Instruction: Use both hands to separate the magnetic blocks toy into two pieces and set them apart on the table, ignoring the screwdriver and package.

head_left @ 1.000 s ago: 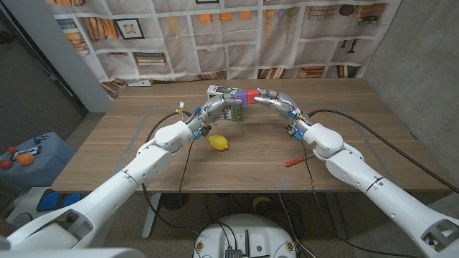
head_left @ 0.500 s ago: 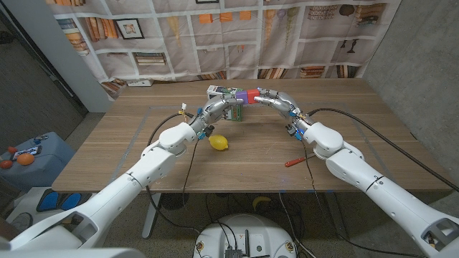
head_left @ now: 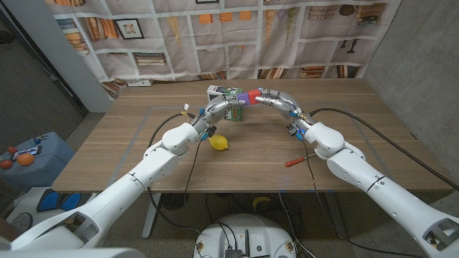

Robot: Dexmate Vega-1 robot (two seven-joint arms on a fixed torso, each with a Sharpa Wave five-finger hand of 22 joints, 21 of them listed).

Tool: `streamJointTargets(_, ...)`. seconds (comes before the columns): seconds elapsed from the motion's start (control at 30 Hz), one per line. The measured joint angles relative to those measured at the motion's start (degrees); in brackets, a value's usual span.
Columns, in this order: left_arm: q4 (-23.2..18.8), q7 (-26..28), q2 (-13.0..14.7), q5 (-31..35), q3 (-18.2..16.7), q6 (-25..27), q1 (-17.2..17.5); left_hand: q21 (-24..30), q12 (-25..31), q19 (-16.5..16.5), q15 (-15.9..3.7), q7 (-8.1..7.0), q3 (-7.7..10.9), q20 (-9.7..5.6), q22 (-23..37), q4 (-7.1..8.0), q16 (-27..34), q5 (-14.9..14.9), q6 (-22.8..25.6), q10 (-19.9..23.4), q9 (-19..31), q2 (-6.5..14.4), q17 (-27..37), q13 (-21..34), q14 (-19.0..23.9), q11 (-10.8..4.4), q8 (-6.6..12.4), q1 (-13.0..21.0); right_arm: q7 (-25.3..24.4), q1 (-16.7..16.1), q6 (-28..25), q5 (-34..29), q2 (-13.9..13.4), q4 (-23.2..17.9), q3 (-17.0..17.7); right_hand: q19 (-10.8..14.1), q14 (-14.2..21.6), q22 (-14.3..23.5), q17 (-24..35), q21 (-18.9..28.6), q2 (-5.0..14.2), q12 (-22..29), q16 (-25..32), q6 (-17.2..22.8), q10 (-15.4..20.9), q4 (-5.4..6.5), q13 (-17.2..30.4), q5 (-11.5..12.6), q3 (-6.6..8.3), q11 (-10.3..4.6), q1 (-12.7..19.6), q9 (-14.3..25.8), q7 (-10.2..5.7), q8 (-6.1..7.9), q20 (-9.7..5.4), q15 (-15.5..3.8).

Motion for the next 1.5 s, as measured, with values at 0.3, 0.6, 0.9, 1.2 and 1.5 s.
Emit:
streamJointTargets(0.3, -0.4, 0.6, 0.1, 0.6, 0.1, 0.1, 0.0, 0.0, -0.4, 0.0, 0.00, 0.22, -0.08, 0.00, 0.0, -0.07, 0.0, -0.2, 0.2, 0.0, 0.0, 0.5, 0.0, 0.0, 0.0, 0.01, 0.11, 1.4, -0.4, -0.4, -0.1, 0.2, -0.2, -0.2, 0.3, 0.0, 0.0, 0.0, 0.0, 0.0, 0.00, 0.0, 0.0, 0.0, 0.1, 0.16, 0.0, 0.1, -0.33, 0.11, 0.0, -0.1, 0.01, 0.00, 0.00, 0.00)
streamJointTargets(0.6, -1.0, 0.6, 0.5, 0.7, 0.0, 0.3, 0.2, -0.4, -0.4, 0.0, 0.00, 0.42, -0.47, 0.00, 0.0, -0.01, -0.2, -0.2, 0.4, 0.1, 0.0, 0.4, 0.0, 0.0, 0.0, -0.52, 0.09, 1.5, -0.9, -0.8, -0.6, 0.4, -0.5, -0.6, 0.7, 0.0, 0.0, 0.0, 0.0, 0.0, 0.00, 0.0, 0.0, 2.6, 0.1, 0.09, 0.0, 0.1, -0.40, 0.11, 0.0, -0.4, 2.60, 0.00, 0.00, 0.00)
streamJointTargets(0.9, -2.2, 0.8, 1.5, 0.6, -0.5, 0.8, 0.8, -0.4, -0.8, -0.2, 0.00, 0.63, -0.47, -0.21, 0.0, -0.01, -0.2, 0.0, 0.6, 0.2, 0.0, 0.4, 0.0, 0.0, 0.0, -0.83, -0.08, 1.5, -1.9, -1.4, -1.1, 0.7, -1.0, -1.0, 1.5, 0.0, 0.0, 0.0, 0.0, 0.0, 0.00, 0.0, 0.0, 2.9, 0.1, 0.11, 0.0, 0.0, -0.39, 0.11, 0.0, -0.4, 2.86, 0.00, 0.00, 0.00)
streamJointTargets(1.2, -3.5, 1.4, 2.4, 0.6, -1.0, 1.3, 1.6, -0.4, -0.8, -0.2, -0.22, 0.62, -1.02, -0.21, -0.2, -0.07, -0.2, 0.0, 0.6, 0.4, 0.0, 1.0, 0.0, 0.0, -0.2, -1.02, -0.41, 2.9, -2.2, -1.7, -1.5, 0.8, -1.5, -1.4, 1.9, 0.0, 0.0, 0.0, 0.0, 0.0, 0.00, 0.0, 0.0, 2.9, 0.1, 0.11, 0.0, 0.1, -0.39, 0.11, 0.0, -0.4, 2.86, 0.00, 0.00, 0.00)
streamJointTargets(1.5, -5.9, 1.9, 4.2, 0.7, -1.9, 2.2, 2.6, -0.4, -1.0, -0.2, -0.22, 0.61, -1.03, -0.21, -0.2, -0.07, -0.4, 0.0, 0.6, 0.1, 0.0, 1.0, 0.0, 0.0, -0.2, -1.34, -0.40, 2.9, -2.4, -1.7, -2.5, 0.7, -2.3, -2.2, 2.2, 0.0, 0.0, 0.0, 0.3, 0.0, 0.00, -0.3, 0.0, 2.9, 0.1, 0.11, 0.0, 0.1, -0.39, 0.11, 0.0, -0.4, 2.87, 0.00, 0.00, 0.00)
